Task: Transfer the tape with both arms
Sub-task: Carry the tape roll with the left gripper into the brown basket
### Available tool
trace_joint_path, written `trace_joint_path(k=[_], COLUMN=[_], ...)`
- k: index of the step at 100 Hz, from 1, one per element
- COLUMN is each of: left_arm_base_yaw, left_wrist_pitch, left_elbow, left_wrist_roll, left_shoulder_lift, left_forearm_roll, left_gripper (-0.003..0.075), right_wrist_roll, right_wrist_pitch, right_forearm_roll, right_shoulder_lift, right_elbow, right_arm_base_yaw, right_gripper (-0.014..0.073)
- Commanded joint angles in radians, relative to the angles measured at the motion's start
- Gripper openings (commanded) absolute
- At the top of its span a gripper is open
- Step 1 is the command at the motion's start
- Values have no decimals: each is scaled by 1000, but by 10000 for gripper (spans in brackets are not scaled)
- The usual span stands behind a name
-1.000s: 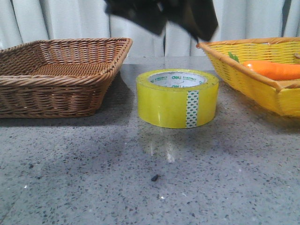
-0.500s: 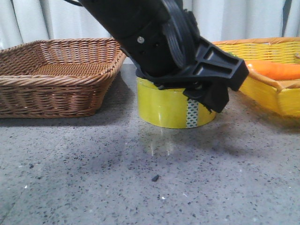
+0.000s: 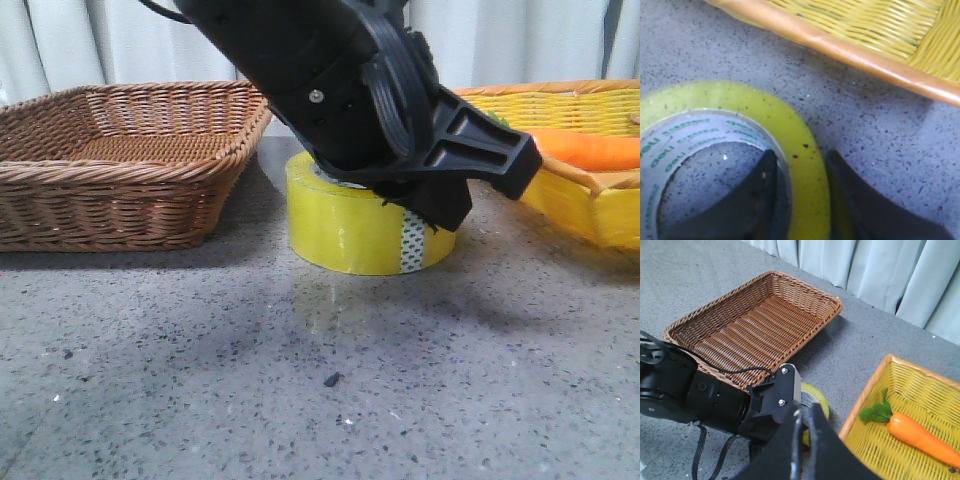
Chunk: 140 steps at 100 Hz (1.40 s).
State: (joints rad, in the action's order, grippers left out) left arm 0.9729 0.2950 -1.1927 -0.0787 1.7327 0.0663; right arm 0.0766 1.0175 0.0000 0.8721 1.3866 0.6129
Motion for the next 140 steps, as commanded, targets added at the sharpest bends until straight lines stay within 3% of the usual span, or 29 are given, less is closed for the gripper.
trace_joint_path(k=[1,50,76,103,133,140], left_arm_base_yaw=[5,-41,-218,-369,-381,-381], left_wrist_pitch=[-62,39,252,164,25,29], left_elbow=[-34,-189,-182,-26,91,91], left_wrist_roll=[-2,-2,-2,-2,-2,-2], left_shoulder_lift=[-59,-240,-318,-317,-299,-287], left_forearm_roll=[17,107,150,56,-10,-23], left_gripper=[-20,-20,-20,-20,-17,23], right_wrist_roll=[3,3,3,3,3,3], right_wrist_pitch=[-65,-65,-79,-84,-86,-86], right_forearm_roll=[-12,-12,-12,-12,-12,-12], right_shoulder_lift=[-9,-9,-9,-9,-9,-9], right_elbow=[21,21,21,21,21,21], right_arm_base_yaw=[-3,-3,-3,-3,-3,-3], right_gripper=[-73,-73,-73,-73,-73,-73])
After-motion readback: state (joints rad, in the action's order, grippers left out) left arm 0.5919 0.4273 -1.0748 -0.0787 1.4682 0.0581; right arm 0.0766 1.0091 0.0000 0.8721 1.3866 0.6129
